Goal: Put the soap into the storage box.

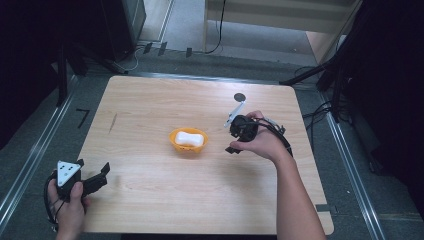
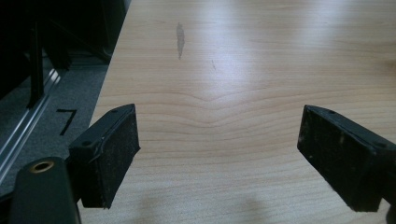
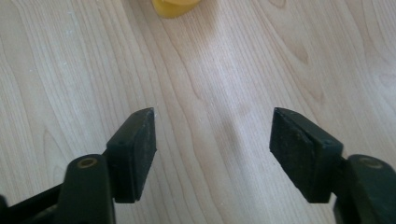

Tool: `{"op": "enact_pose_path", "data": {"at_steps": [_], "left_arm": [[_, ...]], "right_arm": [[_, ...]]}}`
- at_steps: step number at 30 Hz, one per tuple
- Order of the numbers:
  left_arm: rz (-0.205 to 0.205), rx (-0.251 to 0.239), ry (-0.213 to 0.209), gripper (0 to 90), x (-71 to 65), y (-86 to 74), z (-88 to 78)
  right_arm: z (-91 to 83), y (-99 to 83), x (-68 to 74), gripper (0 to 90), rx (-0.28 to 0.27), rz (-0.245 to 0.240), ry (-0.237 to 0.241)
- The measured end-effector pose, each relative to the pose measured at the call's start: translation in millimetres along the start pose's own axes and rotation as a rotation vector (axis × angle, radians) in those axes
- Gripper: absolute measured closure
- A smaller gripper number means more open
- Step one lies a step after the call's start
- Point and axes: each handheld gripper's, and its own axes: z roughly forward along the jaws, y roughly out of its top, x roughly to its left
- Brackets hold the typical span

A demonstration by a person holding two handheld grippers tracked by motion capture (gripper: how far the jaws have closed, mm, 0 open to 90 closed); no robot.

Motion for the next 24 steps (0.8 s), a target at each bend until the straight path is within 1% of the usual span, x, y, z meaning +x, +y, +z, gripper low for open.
{"op": "enact_pose_path", "data": {"at_steps": [2,3,4,5,7,8,9,10,11,13,14,15,16,17,18,19,20,21,22,23,24], "left_arm": [[0.000,-0.002,0.000,12.8,-0.1,0.0,0.1],[0.000,-0.002,0.000,12.8,-0.1,-0.1,0.1],[0.000,-0.003,0.000,12.8,-0.1,-0.1,0.1],[0.001,-0.002,-0.001,12.8,0.0,-0.1,0.0],[0.002,-0.002,0.000,12.8,-0.1,-0.1,0.0],[0.002,-0.002,0.000,12.8,-0.1,-0.1,0.0],[0.001,-0.002,0.000,12.8,-0.1,-0.1,0.0],[0.001,-0.002,0.000,12.8,-0.1,-0.1,0.0],[0.001,-0.002,0.000,12.8,-0.1,-0.1,0.0],[0.002,-0.002,0.001,12.8,-0.1,-0.1,0.0],[0.002,-0.002,0.000,12.8,-0.2,-0.1,0.0],[0.003,-0.003,0.002,12.8,-0.2,-0.1,-0.2],[0.003,-0.003,0.002,12.8,-0.2,-0.1,-0.2],[0.002,-0.002,0.002,12.8,-0.2,-0.1,-0.3],[0.002,-0.003,0.003,12.8,-0.2,-0.1,-0.3],[0.001,-0.003,0.003,12.8,-0.2,-0.1,-0.3],[0.001,-0.004,0.003,12.8,-0.3,-0.2,-0.3],[0.001,-0.003,0.003,12.8,-0.3,-0.1,-0.3],[0.002,-0.003,0.003,12.8,-0.3,-0.1,-0.3],[0.001,-0.003,0.004,12.8,-0.4,-0.2,-0.3],[0.001,-0.003,0.004,12.8,-0.4,-0.2,-0.3]], "right_arm": [[0.1,-6.0,0.7,24.3,-0.004,0.023,-0.010],[-0.2,-11.7,0.8,22.5,-0.023,0.038,-0.008],[-0.2,-11.7,0.8,22.5,-0.023,0.038,-0.008],[-0.4,-14.2,0.9,20.0,-0.027,0.040,-0.015],[-2.2,-24.4,1.4,14.7,-0.042,0.065,-0.042],[-2.2,-24.4,1.4,14.7,-0.042,0.065,-0.042],[-5.2,-30.7,3.0,13.4,-0.079,0.070,-0.055],[-5.2,-30.7,3.0,13.4,-0.079,0.070,-0.055],[-6.6,-33.2,4.1,13.3,-0.089,0.081,-0.058],[-9.3,-39.4,5.6,12.8,-0.113,0.095,-0.077],[-10.9,-42.9,5.9,12.6,-0.135,0.099,-0.080],[-13.5,-49.7,7.3,11.0,-0.161,0.123,-0.094],[-13.5,-49.7,7.3,11.0,-0.161,0.123,-0.094],[-15.6,-56.5,8.6,9.7,-0.190,0.143,-0.108],[-15.6,-56.5,8.6,9.7,-0.190,0.143,-0.108],[-17.4,-64.3,9.8,8.4,-0.208,0.164,-0.119],[-17.4,-64.3,9.8,8.4,-0.208,0.164,-0.119],[-18.0,-71.5,11.5,8.1,-0.240,0.187,-0.122],[-18.0,-71.5,11.5,8.1,-0.240,0.187,-0.122],[-17.2,-78.2,14.8,7.0,-0.244,0.195,-0.145],[-17.2,-78.2,14.8,7.0,-0.244,0.195,-0.145]]}}
